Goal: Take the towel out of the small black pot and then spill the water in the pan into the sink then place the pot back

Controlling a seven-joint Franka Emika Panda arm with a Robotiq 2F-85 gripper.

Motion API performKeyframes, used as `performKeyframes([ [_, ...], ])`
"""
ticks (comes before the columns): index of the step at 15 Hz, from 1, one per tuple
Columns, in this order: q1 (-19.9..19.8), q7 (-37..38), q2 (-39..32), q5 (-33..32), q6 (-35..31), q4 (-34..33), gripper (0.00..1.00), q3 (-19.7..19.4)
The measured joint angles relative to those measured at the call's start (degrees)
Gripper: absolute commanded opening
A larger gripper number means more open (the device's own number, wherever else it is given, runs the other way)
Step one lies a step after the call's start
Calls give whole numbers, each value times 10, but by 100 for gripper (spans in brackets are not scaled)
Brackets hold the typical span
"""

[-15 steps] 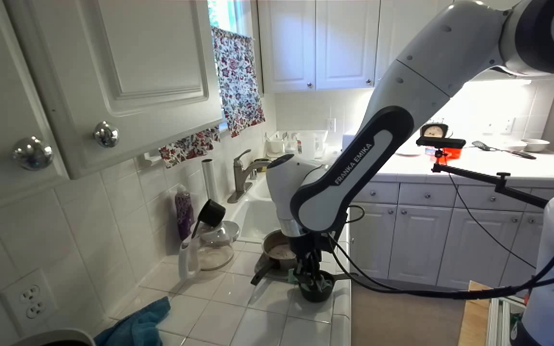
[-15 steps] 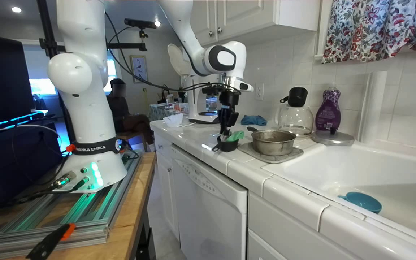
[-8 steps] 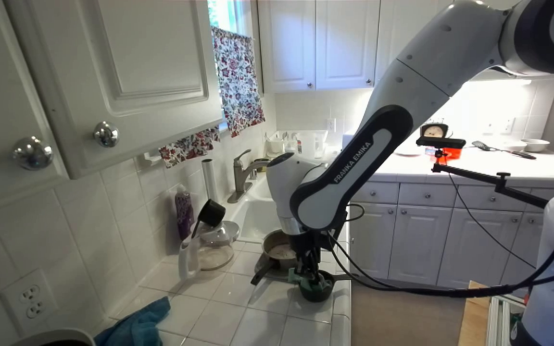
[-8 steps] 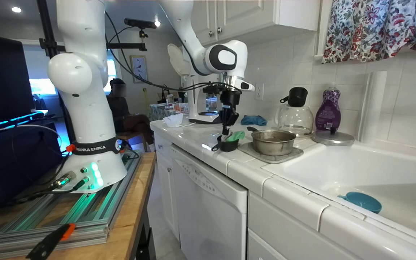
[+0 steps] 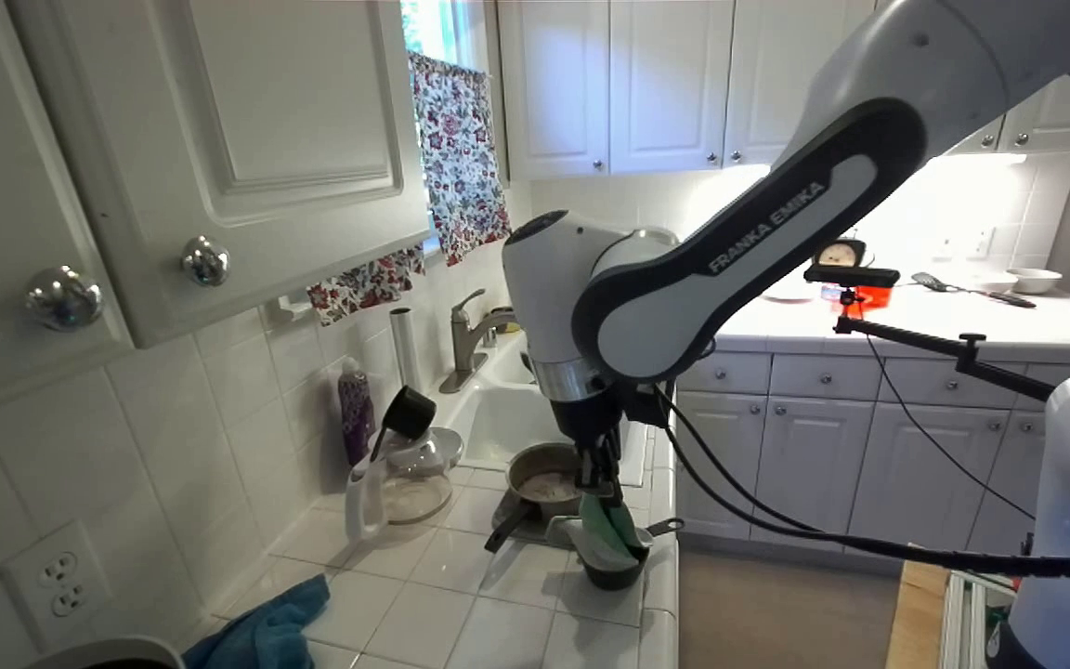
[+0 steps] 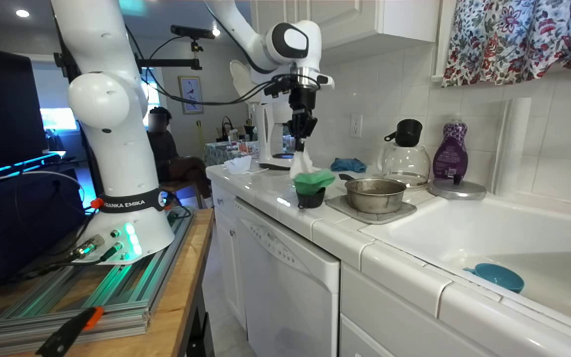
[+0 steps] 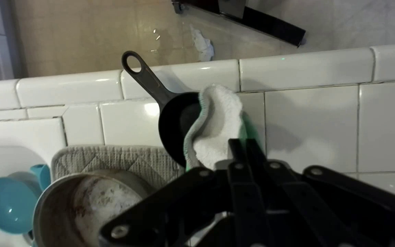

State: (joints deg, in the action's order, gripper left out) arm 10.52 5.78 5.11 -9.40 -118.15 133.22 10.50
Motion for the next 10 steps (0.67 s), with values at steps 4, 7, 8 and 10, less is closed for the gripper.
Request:
performKeyframes([
  [4, 23, -22, 88, -37, 21, -11, 1, 33],
  [7, 32, -49, 123, -43, 2, -26, 1, 42],
  [8, 32, -63, 128, -36, -13, -31, 1, 39],
  [10, 33, -110, 126, 3, -50, -34, 1, 21],
])
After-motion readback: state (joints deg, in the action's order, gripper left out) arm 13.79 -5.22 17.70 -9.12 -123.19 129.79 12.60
